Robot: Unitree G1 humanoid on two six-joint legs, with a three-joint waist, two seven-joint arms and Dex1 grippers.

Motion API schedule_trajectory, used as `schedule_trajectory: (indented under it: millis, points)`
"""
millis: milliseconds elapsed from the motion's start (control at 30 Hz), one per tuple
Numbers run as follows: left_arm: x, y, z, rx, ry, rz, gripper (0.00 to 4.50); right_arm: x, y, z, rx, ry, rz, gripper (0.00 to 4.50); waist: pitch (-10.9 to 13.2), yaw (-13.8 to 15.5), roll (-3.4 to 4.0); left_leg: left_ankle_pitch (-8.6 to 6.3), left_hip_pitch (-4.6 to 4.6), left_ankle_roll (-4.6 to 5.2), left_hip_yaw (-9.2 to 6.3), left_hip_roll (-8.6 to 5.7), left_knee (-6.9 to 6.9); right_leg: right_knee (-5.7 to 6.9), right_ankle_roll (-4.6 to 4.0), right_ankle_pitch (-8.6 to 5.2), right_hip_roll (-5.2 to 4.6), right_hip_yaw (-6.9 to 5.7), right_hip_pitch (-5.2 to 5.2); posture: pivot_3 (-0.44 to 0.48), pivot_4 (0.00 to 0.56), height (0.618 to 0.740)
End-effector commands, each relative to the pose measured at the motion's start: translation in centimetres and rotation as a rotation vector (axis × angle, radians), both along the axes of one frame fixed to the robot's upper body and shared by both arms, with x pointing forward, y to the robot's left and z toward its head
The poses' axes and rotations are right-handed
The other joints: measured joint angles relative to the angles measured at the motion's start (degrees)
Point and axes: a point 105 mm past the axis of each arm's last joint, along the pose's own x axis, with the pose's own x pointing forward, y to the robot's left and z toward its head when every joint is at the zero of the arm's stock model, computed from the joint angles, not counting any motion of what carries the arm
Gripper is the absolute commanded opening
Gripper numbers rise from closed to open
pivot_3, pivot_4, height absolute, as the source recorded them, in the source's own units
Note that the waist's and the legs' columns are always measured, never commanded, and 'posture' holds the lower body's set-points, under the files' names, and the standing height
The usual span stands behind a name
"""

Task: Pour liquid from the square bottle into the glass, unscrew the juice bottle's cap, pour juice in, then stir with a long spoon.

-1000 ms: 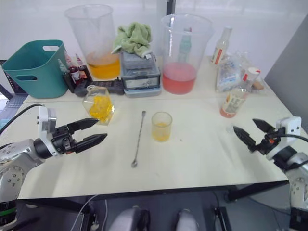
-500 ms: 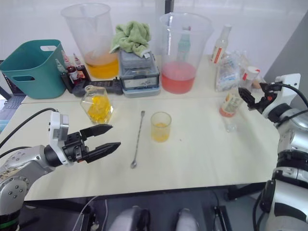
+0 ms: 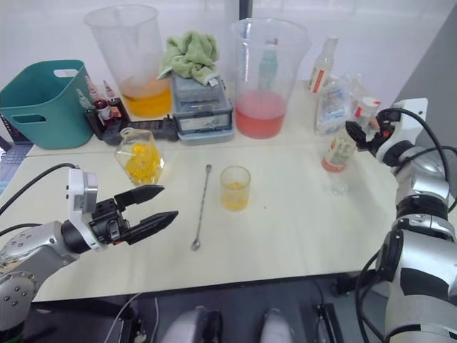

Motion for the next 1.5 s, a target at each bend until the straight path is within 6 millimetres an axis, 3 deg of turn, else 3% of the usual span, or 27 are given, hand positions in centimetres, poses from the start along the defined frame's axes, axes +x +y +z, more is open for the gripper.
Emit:
schedule_trajectory:
  millis: [33, 233, 333, 833, 1067, 1233, 1500]
  points:
    - [-0.7, -0.3, 0.8, 0.001, -0.049, -0.015, 4.5, 0.1, 0.3, 2.3, -0.01, -0.088, 0.0, 3.83, 0.0, -0.18, 0.0, -0.01, 0.0, -0.02, 0.0, 0.0, 0.0, 0.0, 0.0, 0.0, 0.0, 0.0, 0.0, 0.0, 0.15, 0.74]
    - [-0.5, -0.2, 0.8, 0.001, -0.051, -0.009, 4.5, 0.5, 0.4, 2.4, -0.007, -0.095, -0.027, 1.68, 0.01, -0.24, 0.01, 0.0, 0.0, -0.05, -0.02, -0.01, -0.04, 0.0, 0.0, 0.0, 0.01, 0.0, -0.01, 0.0, 0.15, 0.74]
    - [-0.4, -0.4, 0.6, 0.002, -0.048, -0.018, 4.5, 0.5, 0.4, 2.4, -0.01, -0.095, -0.028, 1.14, 0.01, -0.21, 0.01, 0.01, 0.0, -0.06, -0.02, 0.0, -0.04, 0.0, 0.0, 0.0, 0.02, -0.01, -0.01, 0.0, 0.15, 0.74]
    - [0.7, -1.1, 0.0, 0.008, -0.058, -0.049, 4.5, -1.1, -0.9, 4.3, 0.061, -0.173, 0.029, 1.1, 0.08, -0.23, 0.13, 0.04, 0.0, -0.03, 0.01, -0.01, -0.1, -0.01, 0.0, 0.0, 0.03, -0.01, -0.03, 0.0, 0.15, 0.74]
    - [0.7, -1.3, -0.2, 0.01, -0.053, -0.066, 4.5, -2.5, 0.1, 5.4, 0.081, -0.212, 0.155, 1.1, 0.09, -0.29, 0.16, 0.07, 0.0, 0.03, 0.02, 0.01, -0.15, -0.01, 0.0, 0.0, 0.02, 0.0, -0.05, 0.0, 0.15, 0.74]
    - [0.9, -1.5, -0.2, 0.019, -0.053, -0.095, 4.5, -4.7, 3.6, 4.7, 0.077, -0.19, 0.334, 1.1, 0.09, -0.07, 0.17, 0.07, 0.0, 0.03, 0.0, 0.0, -0.18, 0.01, 0.0, 0.01, -0.02, -0.01, -0.04, 0.0, 0.15, 0.74]
    - [1.4, -1.7, 0.3, 0.046, -0.051, -0.181, 4.5, -11.4, 10.0, 3.5, 0.062, -0.093, 0.666, 1.1, 0.09, 0.64, 0.21, 0.01, 0.0, -0.07, -0.02, 0.0, -0.2, 0.02, 0.0, 0.01, -0.02, -0.02, -0.09, 0.0, 0.15, 0.74]
